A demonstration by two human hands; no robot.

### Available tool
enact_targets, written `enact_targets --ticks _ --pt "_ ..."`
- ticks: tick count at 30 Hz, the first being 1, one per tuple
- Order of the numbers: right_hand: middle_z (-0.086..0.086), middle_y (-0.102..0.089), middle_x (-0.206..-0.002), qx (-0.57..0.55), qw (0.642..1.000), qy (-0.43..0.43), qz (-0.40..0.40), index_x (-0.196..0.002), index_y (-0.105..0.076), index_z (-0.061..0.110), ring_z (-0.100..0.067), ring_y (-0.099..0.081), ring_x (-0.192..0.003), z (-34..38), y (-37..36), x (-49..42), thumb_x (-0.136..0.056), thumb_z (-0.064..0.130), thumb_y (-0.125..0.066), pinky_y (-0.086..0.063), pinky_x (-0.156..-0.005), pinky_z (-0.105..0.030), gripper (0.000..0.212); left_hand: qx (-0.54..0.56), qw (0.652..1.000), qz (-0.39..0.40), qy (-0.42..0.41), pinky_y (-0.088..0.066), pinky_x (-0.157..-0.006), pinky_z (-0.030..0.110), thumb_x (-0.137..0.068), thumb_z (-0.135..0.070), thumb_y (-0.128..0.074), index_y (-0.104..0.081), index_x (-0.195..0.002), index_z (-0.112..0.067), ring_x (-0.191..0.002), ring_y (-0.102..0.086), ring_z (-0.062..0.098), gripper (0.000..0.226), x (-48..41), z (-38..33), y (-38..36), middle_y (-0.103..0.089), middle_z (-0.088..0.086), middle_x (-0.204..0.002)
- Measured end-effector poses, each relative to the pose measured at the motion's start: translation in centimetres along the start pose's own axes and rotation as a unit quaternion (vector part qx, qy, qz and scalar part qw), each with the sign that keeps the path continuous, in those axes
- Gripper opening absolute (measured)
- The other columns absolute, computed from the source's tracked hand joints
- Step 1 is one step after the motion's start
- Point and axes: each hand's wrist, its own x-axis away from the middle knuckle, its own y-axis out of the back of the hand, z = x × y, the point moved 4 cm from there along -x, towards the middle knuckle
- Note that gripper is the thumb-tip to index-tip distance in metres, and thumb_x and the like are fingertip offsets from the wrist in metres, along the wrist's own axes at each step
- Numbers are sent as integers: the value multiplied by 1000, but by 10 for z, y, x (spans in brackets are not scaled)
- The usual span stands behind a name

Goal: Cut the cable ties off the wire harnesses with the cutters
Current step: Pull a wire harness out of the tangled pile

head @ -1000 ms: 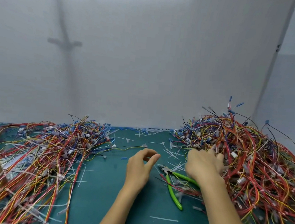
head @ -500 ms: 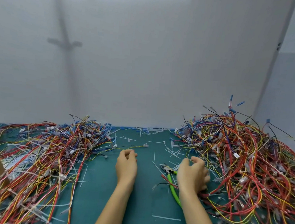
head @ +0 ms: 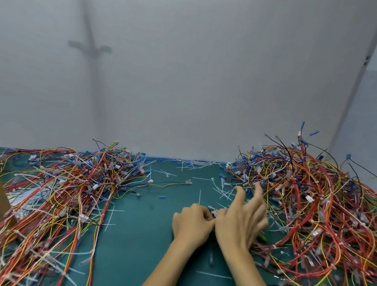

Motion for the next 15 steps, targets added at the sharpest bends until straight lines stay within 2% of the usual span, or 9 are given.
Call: enact_targets --ticks 2,3,6,8,11,13,15 --pt "-10 -32 -153 -58 997 57 15 -121 -58 15 -30 -31 -137 11 -7 0 -83 12 -66 -29 -106 -46 38 -37 999 6 -2 -35 -82 35 -92 -44 -44 -48 -64 -23 -99 -62 26 35 1 -3 -2 -70 2 -93" --pt "-9 -38 -148 -123 990 63 34 -116 -61 12 -28 -33 -135 13 -12 0 -88 9 -62 -28 -107 -41 29 -61 998 11 -3 -32 -81 36 -94 -40 -41 -45 -65 -23 -101 -61 26 33 1 -4 -3 -69 2 -98" --pt "-9 -52 -127 -304 951 26 51 -106 -65 7 -26 -44 -126 10 -13 -3 -91 -1 -55 -32 -107 -34 19 -76 997 33 8 -31 -85 38 -93 -36 -40 -50 -78 -26 -108 -59 26 21 -2 -8 -8 -66 2 -107" --pt "-6 -55 -116 -320 945 25 55 -102 -66 8 -24 -49 -118 6 -11 -6 -92 -2 -53 -36 -104 -36 19 -54 998 30 25 -35 -84 37 -89 -38 -45 -53 -80 -23 -106 -60 29 20 -5 -8 -8 -67 4 -105" --pt "1 -54 -102 -319 944 27 84 -97 -65 13 -20 -53 -104 -2 -12 -10 -94 3 -53 -40 -94 -34 16 3 997 -11 75 -47 -75 33 -75 -41 -59 -55 -76 -15 -96 -62 36 27 -9 4 6 -68 11 -95" --pt "6 -53 -99 -329 939 21 99 -96 -64 17 -16 -54 -99 -6 -12 -10 -96 8 -52 -40 -85 -29 15 38 993 -35 106 -46 -66 29 -68 -39 -63 -57 -69 -11 -85 -62 36 28 -13 20 19 -67 10 -81" --pt "8 -54 -99 -324 939 26 116 -97 -63 19 -13 -55 -97 -7 -14 -11 -97 12 -51 -39 -82 -26 14 73 987 -51 135 -39 -58 25 -68 -36 -65 -64 -68 -9 -76 -60 30 27 -16 36 29 -64 4 -68"
